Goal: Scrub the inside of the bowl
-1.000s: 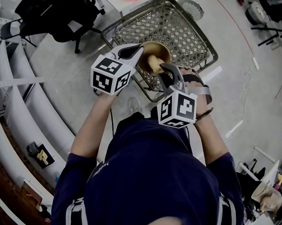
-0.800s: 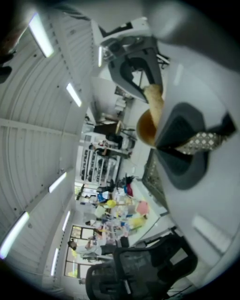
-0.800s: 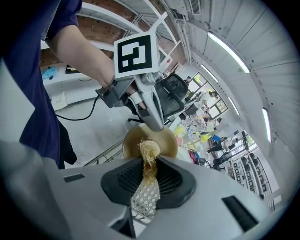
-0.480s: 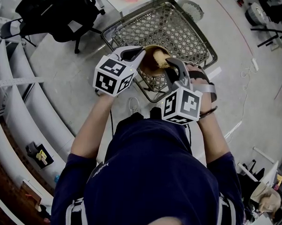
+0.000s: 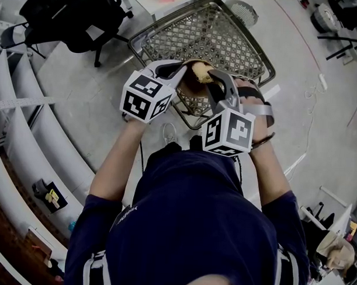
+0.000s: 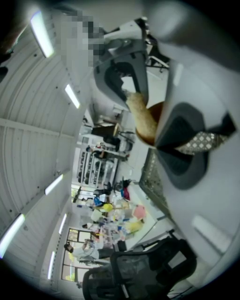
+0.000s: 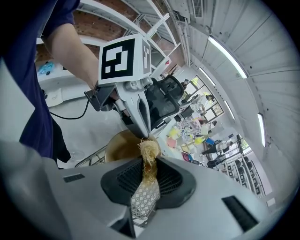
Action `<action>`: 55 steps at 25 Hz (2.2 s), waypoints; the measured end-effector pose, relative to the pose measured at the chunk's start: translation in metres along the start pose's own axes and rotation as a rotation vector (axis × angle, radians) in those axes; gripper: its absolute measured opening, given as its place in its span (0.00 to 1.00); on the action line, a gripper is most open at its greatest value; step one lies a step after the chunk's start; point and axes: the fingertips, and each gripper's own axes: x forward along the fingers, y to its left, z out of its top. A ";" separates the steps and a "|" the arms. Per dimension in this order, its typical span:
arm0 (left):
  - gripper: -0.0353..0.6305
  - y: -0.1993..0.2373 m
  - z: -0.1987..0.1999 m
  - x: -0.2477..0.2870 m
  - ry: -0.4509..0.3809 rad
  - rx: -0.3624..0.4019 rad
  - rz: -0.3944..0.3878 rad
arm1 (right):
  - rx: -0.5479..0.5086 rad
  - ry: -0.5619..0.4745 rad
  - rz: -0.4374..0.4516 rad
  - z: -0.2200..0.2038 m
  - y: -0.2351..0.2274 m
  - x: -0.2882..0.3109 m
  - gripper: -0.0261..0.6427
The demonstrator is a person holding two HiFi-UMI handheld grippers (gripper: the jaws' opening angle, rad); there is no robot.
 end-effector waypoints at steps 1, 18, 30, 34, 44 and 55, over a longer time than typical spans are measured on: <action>0.07 0.000 0.000 0.001 0.002 0.001 -0.001 | -0.002 -0.002 0.000 0.001 0.000 0.000 0.13; 0.07 0.005 -0.009 0.007 0.043 0.018 -0.006 | -0.013 -0.078 0.007 0.024 -0.004 -0.006 0.13; 0.07 0.014 -0.017 0.010 0.057 -0.002 0.005 | 0.068 -0.064 -0.003 0.008 -0.011 -0.002 0.13; 0.07 0.018 -0.018 0.010 0.059 -0.007 0.013 | 0.106 -0.049 0.013 -0.003 -0.010 -0.003 0.13; 0.07 0.029 -0.013 0.008 0.043 -0.010 0.054 | 0.196 -0.052 0.047 -0.023 -0.002 -0.012 0.13; 0.07 0.039 -0.002 -0.001 -0.017 -0.055 0.090 | 0.222 -0.068 0.101 -0.023 0.023 -0.023 0.13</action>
